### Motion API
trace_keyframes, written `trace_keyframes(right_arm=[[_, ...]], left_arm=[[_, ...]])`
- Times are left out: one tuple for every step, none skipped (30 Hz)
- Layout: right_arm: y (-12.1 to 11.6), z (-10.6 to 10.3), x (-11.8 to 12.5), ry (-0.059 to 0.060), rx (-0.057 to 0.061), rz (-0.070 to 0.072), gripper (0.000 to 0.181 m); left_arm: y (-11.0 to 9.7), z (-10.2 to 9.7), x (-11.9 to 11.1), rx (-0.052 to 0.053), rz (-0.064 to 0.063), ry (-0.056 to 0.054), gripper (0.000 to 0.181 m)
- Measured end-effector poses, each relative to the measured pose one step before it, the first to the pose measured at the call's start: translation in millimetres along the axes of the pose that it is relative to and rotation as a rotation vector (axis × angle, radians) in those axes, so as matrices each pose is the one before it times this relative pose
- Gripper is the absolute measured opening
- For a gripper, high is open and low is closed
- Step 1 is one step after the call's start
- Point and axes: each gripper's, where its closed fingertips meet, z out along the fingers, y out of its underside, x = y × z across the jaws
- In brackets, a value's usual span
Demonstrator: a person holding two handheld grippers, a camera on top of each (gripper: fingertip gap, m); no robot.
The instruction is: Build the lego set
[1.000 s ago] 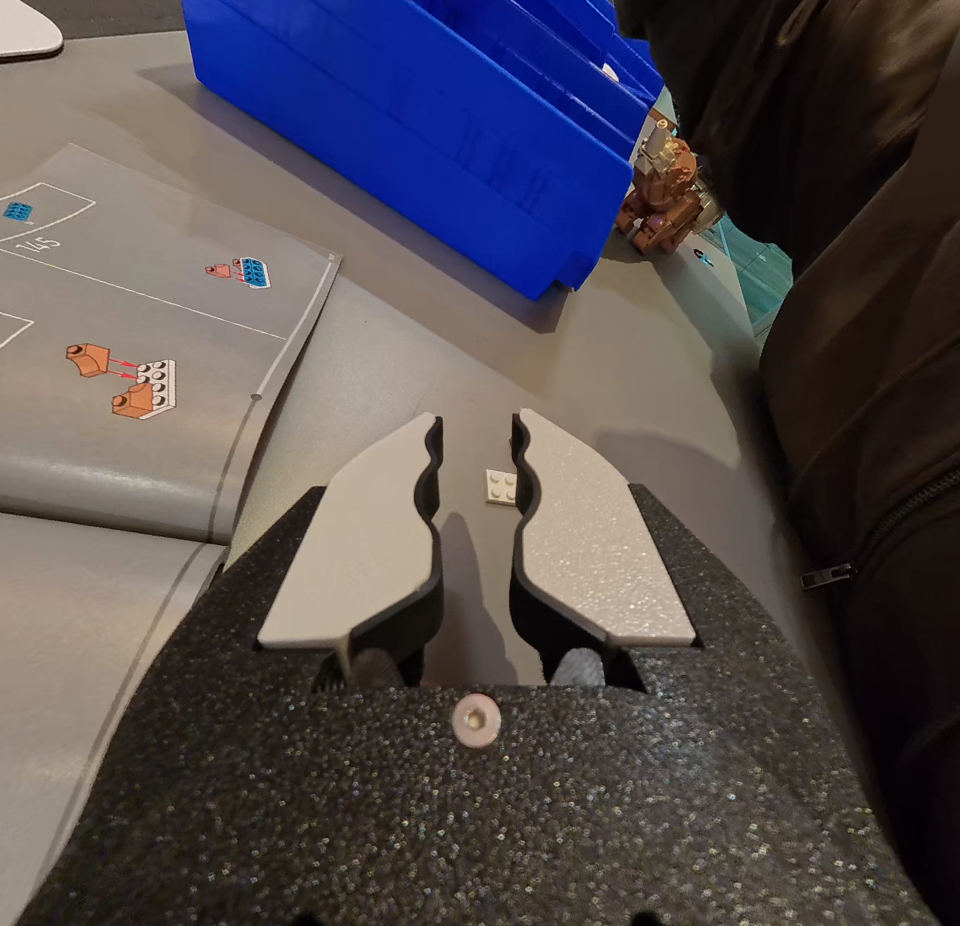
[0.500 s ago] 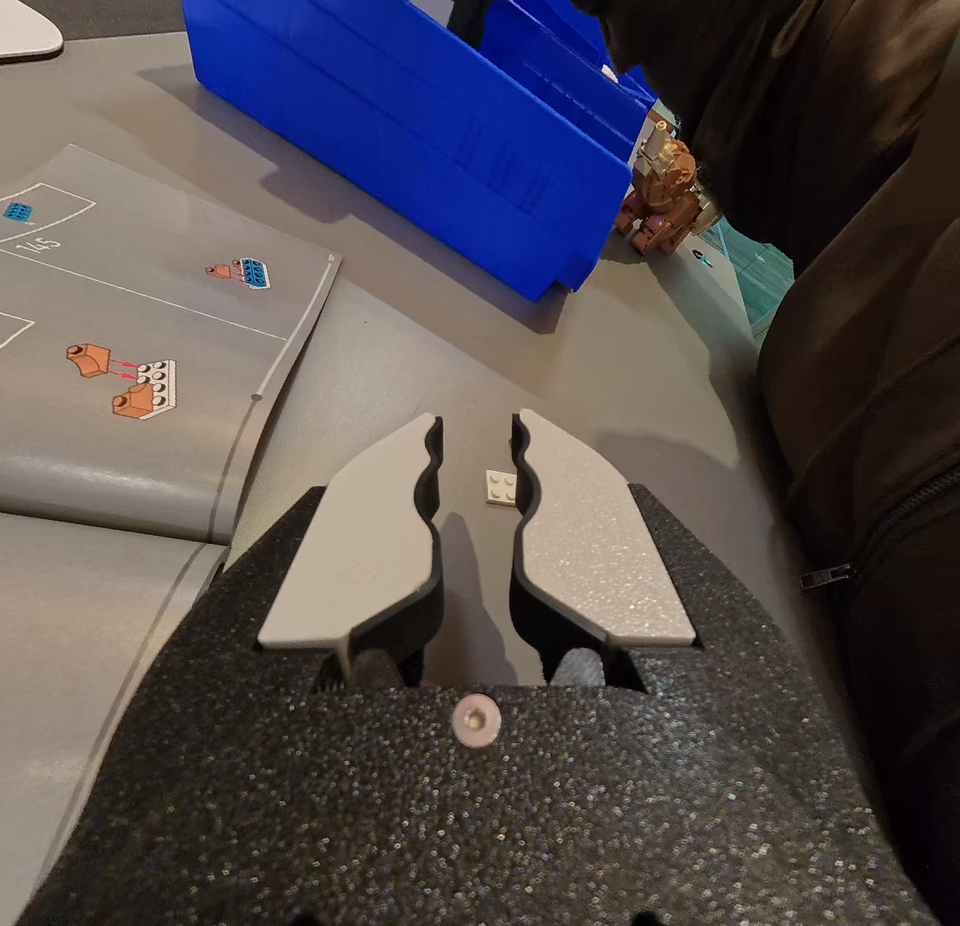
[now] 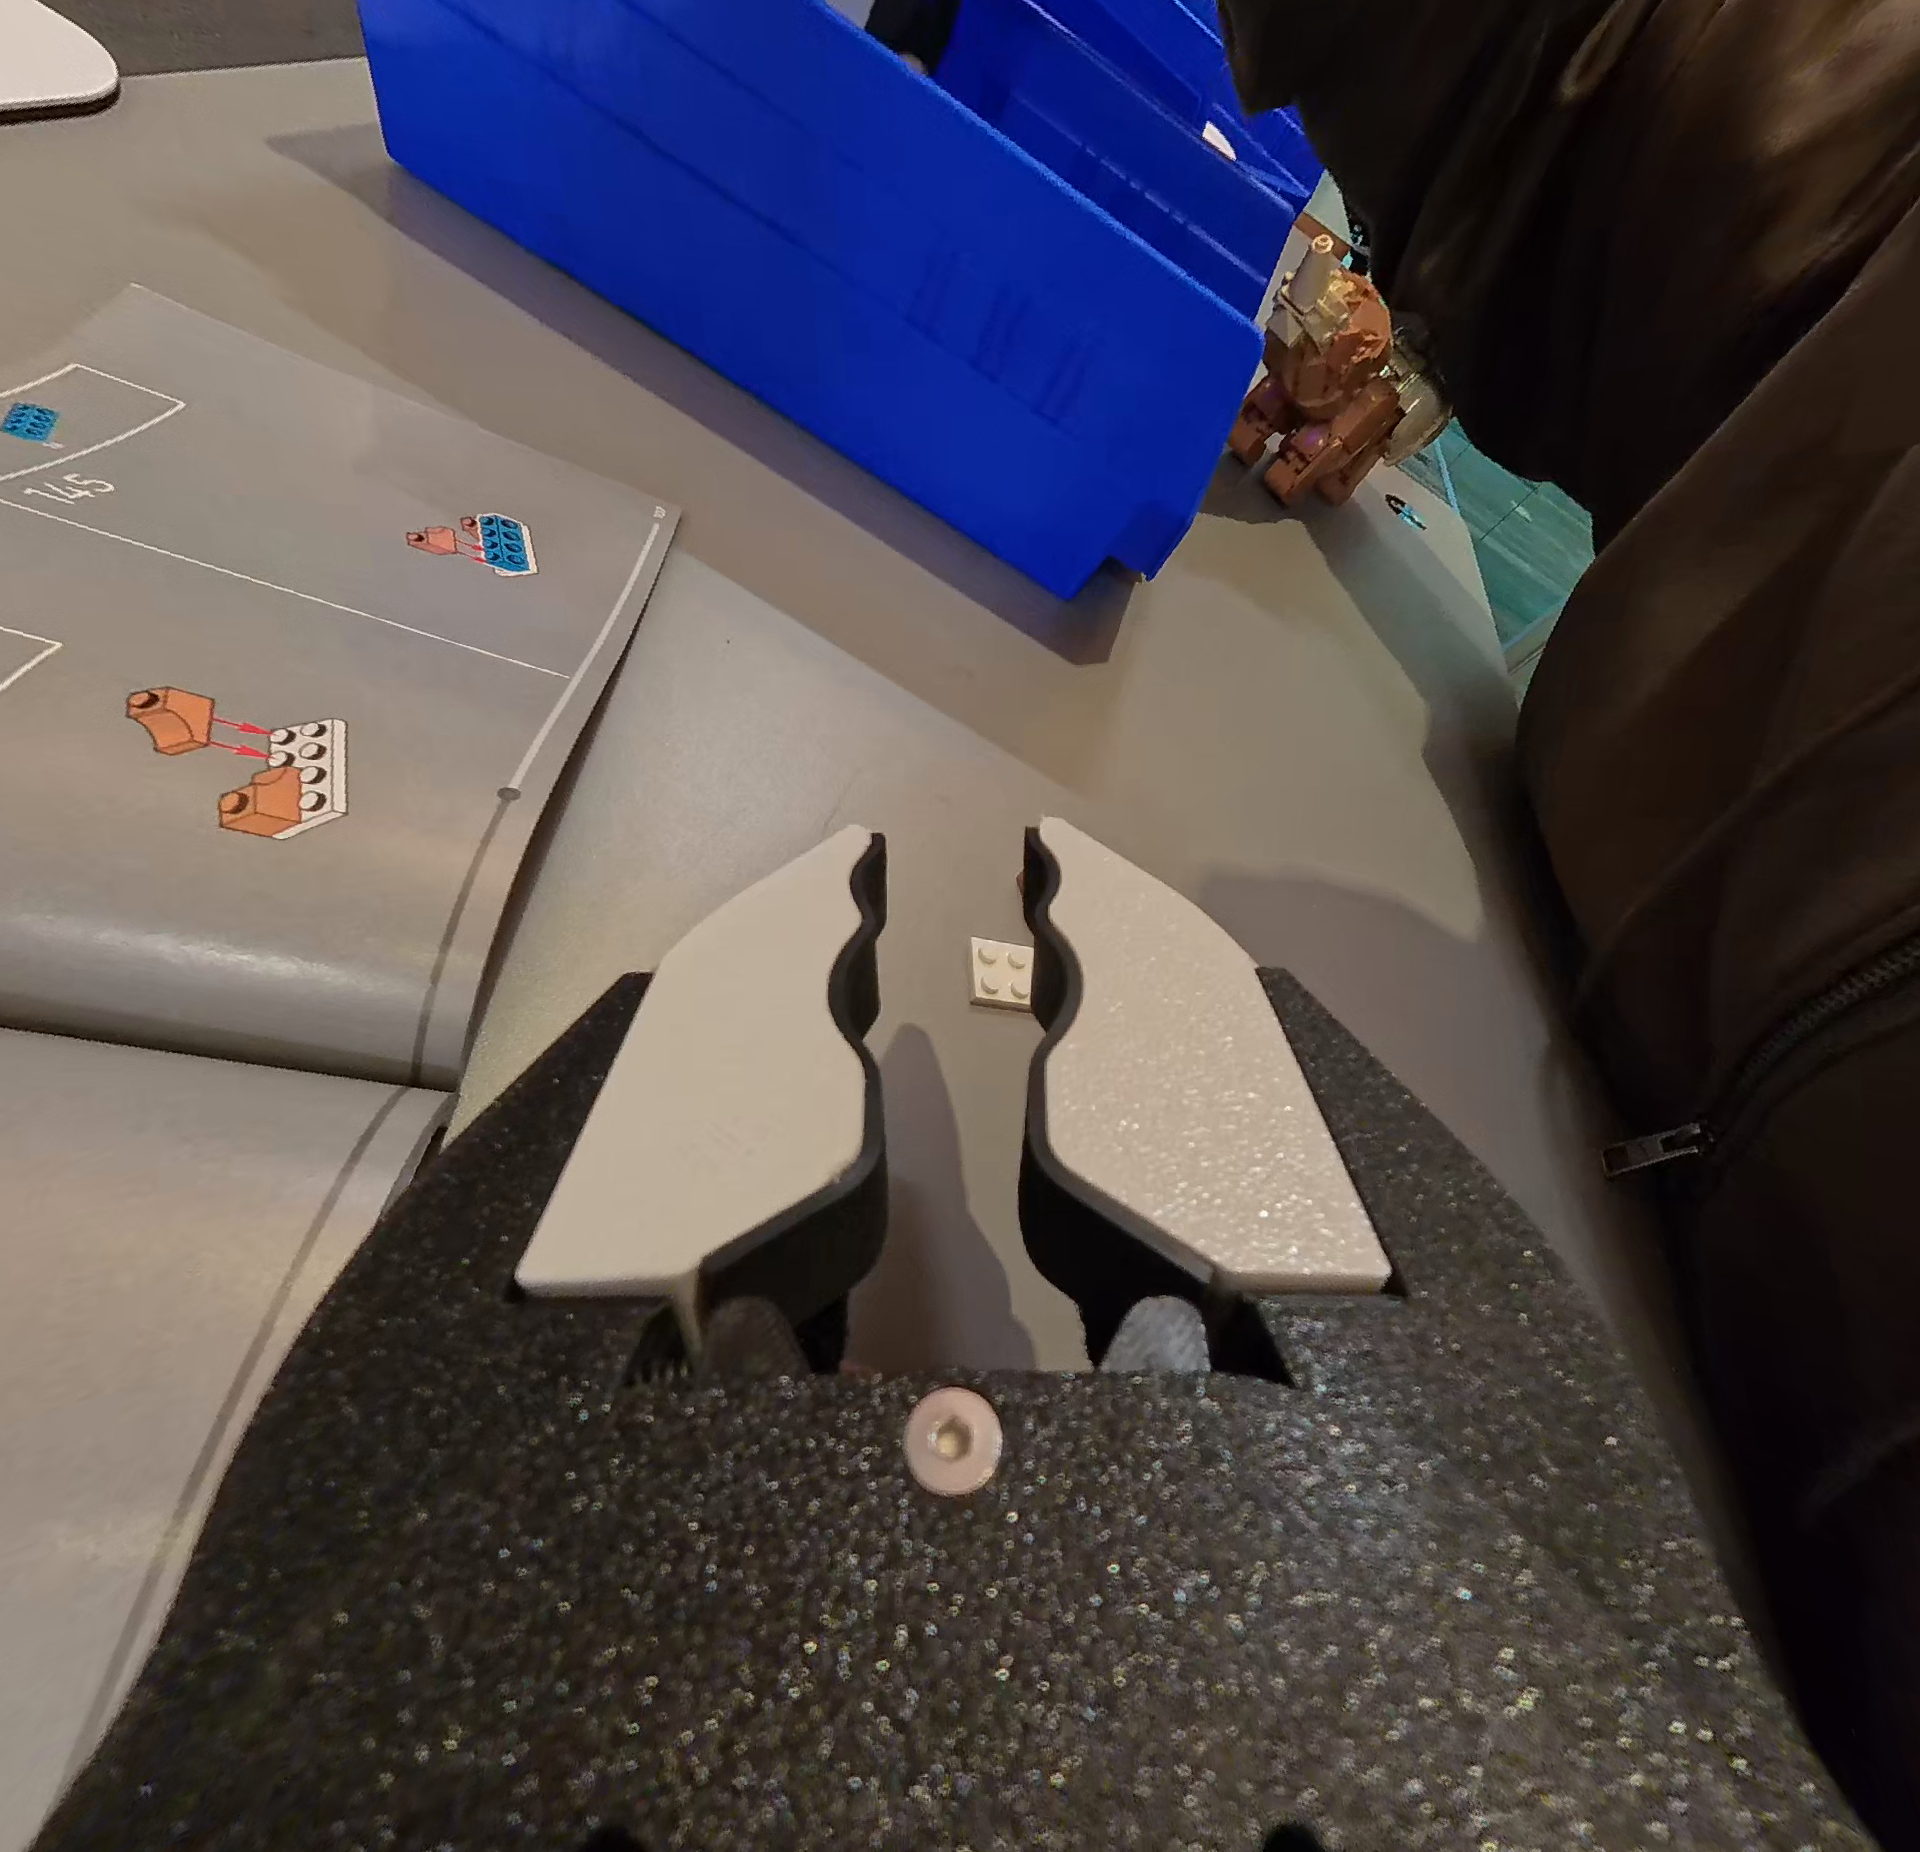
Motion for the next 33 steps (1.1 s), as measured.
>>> trace_keyframes(right_arm=[[0.78,-0.71,0.55,0.0007,0.0007,0.0023,0.033],[0.33,-0.57,0.59,0.0018,0.0015,0.0006,0.033],[-0.05,-0.60,0.66,0.0038,0.0016,-0.0017,0.033],[-0.30,-0.70,0.36,0.0021,0.0019,-0.0031,0.033],[-0.84,-0.83,0.17,0.0005,0.0042,-0.0036,0.033],[-1.11,-0.78,0.36,0.0010,0.0057,-0.0023,0.033],[-0.72,-0.61,0.35,0.0010,0.0034,0.0001,0.033],[-0.29,-0.27,0.49,0.0014,0.0009,0.0007,0.033],[0.13,-0.02,0.41,0.0009,-0.0010,-0.0003,0.033],[0.42,0.36,0.14,-0.0001,-0.0023,-0.0004,0.033],[0.59,0.32,0.18,0.0003,-0.0026,-0.0003,0.033],[0.76,0.30,0.34,0.0016,-0.0028,-0.0002,0.033],[0.91,0.22,0.21,0.0009,-0.0040,0.0004,0.033],[0.93,0.15,0.25,0.0006,-0.0036,0.0005,0.033],[0.59,0.12,0.34,0.0009,-0.0017,0.0011,0.033],[0.73,0.01,0.29,-0.0008,-0.0023,0.0020,0.033],[0.83,0.14,0.18,-0.0005,-0.0029,0.0017,0.033],[0.82,0.02,0.60,0.0016,-0.0035,0.0009,0.034],[0.80,0.05,0.67,0.0027,-0.0028,0.0008,0.034],[0.48,-0.07,0.32,0.0009,-0.0015,0.0010,0.035],[0.26,-0.23,0.43,0.0017,0.0006,0.0008,0.035],[-0.08,-0.42,0.68,0.0032,0.0020,0.0008,0.036],[-0.21,-0.57,0.50,0.0026,0.0029,0.0008,0.036],[-0.78,-0.67,0.30,0.0012,0.0060,0.0000,0.036],[-1.57,-0.66,0.08,-0.0004,0.0103,0.0000,0.036],[-2.45,-0.52,-0.34,-0.0023,0.0136,0.0007,0.036],[-2.95,-0.17,-0.51,-0.0026,0.0142,-0.0004,0.036],[-2.89,0.21,-0.78,-0.0025,0.0114,-0.0031,0.036],[-2.95,0.56,-0.76,-0.0012,0.0090,-0.0042,0.036],[-3.20,0.93,-0.74,-0.0015,0.0090,-0.0037,0.036],[-3.49,1.12,-0.99,-0.0045,0.0107,-0.0028,0.036],[-3.61,1.42,-0.80,-0.0043,0.0109,-0.0016,0.036],[-3.44,1.39,-0.41,-0.0020,0.0081,-0.0020,0.036]], left_arm=[[0.05,0.05,-0.01,0.0002,-0.0005,0.0000,0.025],[-0.08,0.02,-0.10,0.0001,-0.0003,0.0000,0.025],[0.00,0.00,-0.01,0.0000,0.0000,-0.0001,0.025],[0.01,0.06,0.08,0.0000,0.0000,0.0000,0.025],[-0.05,0.03,-0.02,0.0004,0.0000,-0.0002,0.025],[-0.08,-0.02,-0.08,0.0005,-0.0001,-0.0001,0.025],[-0.04,0.02,0.03,0.0003,-0.0002,0.0002,0.025],[-0.06,-0.03,-0.05,0.0003,-0.0002,0.0001,0.025],[-0.03,0.02,0.06,0.0002,-0.0003,0.0003,0.025],[-0.05,0.07,0.04,0.0000,-0.0003,0.0004,0.025],[0.01,0.00,0.03,-0.0001,0.0000,0.0002,0.025],[-0.02,0.01,0.01,0.0001,0.0002,0.0002,0.025],[0.00,0.00,0.04,0.0000,0.0000,0.0003,0.025],[0.02,-0.01,0.07,-0.0001,-0.0002,0.0005,0.025],[0.09,0.03,-0.01,-0.0001,0.0000,0.0003,0.025],[-0.09,-0.03,0.05,0.0000,0.0002,0.0001,0.025],[0.00,0.00,0.02,0.0000,0.0000,0.0002,0.025],[0.03,0.11,-0.04,0.0001,-0.0004,0.0001,0.025],[-0.02,0.01,0.03,0.0002,-0.0002,0.0001,0.025],[0.00,-0.11,-0.06,0.0002,0.0001,-0.0001,0.025],[0.01,0.06,0.07,0.0001,0.0001,0.0000,0.025],[0.01,-0.01,0.03,-0.0001,0.0001,0.0003,0.025],[0.01,-0.01,0.03,-0.0001,-0.0001,0.0002,0.025],[-0.03,-0.05,-0.03,0.0001,-0.0003,0.0002,0.025],[-0.05,-0.04,-0.01,0.0002,-0.0007,0.0002,0.025],[0.00,0.06,-0.09,0.0001,-0.0006,0.0002,0.025],[-0.01,-0.06,0.02,0.0000,-0.0004,0.0005,0.025],[-0.03,-0.05,-0.01,0.0001,-0.0006,0.0002,0.025],[-0.04,-0.04,-0.03,0.0002,-0.0004,0.0002,0.025],[0.01,-0.05,0.04,0.0003,-0.0001,0.0000,0.025],[0.02,-0.06,0.03,0.0003,0.0002,0.0000,0.025],[0.00,-0.05,-0.03,0.0004,0.0006,-0.0002,0.025],[-0.02,-0.17,0.10,0.0003,0.0005,0.0001,0.025]])
